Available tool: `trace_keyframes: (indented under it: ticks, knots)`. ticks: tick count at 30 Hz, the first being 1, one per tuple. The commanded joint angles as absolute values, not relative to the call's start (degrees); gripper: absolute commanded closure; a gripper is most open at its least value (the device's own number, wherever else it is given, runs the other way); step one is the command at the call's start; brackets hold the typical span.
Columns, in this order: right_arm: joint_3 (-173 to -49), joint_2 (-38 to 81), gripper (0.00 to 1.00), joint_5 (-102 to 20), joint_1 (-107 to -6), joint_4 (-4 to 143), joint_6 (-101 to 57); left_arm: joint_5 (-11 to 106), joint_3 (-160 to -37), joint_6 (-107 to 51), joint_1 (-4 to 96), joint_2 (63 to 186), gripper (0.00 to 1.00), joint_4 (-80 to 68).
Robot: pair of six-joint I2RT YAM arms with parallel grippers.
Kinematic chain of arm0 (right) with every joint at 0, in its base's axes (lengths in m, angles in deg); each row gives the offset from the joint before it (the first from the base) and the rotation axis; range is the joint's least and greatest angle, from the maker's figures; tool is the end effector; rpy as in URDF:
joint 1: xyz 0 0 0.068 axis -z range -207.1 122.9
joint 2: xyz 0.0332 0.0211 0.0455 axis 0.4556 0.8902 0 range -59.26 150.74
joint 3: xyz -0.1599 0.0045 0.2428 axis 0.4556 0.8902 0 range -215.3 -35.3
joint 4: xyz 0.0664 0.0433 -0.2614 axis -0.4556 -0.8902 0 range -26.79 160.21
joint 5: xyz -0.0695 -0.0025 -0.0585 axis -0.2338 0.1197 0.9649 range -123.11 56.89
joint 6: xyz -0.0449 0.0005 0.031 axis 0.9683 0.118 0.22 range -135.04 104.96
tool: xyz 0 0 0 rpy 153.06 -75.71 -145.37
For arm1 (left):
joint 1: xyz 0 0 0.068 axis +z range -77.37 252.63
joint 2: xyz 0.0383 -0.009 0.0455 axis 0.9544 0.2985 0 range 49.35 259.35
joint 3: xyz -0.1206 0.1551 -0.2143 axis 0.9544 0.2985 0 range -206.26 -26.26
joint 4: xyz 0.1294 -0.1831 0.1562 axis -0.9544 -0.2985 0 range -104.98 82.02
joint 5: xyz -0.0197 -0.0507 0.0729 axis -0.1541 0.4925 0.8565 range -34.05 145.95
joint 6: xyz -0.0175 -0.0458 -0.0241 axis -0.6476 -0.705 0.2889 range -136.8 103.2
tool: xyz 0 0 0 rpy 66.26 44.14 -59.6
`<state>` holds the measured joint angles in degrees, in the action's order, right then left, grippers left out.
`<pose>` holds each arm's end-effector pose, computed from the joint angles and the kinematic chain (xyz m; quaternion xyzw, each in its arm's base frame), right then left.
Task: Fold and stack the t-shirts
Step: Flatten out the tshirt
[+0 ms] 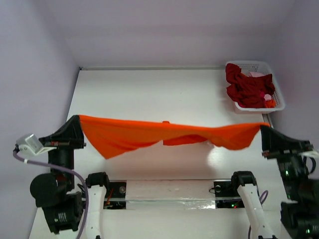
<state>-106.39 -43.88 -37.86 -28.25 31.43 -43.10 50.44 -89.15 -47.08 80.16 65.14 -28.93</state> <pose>-0.0514 0.0020 0.4671 0.1061 0.5862 0.2262 0.7706 -0.0206 -0.0063 0.4686 -0.1325 0.5129 -0.1921 0.8261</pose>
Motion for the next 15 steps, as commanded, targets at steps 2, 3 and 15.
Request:
trace_keyframes:
  ticks: [2, 3, 15]
  knots:
    - [-105.8, -47.6, 1.00, -36.8, -29.1, 26.3, -42.2, 52.0, -91.5, -47.5, 78.2, 63.3, 1.00, -31.7]
    - [-104.7, -47.8, 1.00, -37.1, -29.1, 27.7, -42.2, 52.9, -92.0, -47.0, 77.5, 63.6, 1.00, -31.8]
    - [-104.2, -35.5, 1.00, -39.1, -29.1, 42.3, -45.1, 59.0, -104.2, -45.6, 74.2, 79.0, 1.00, -31.0]
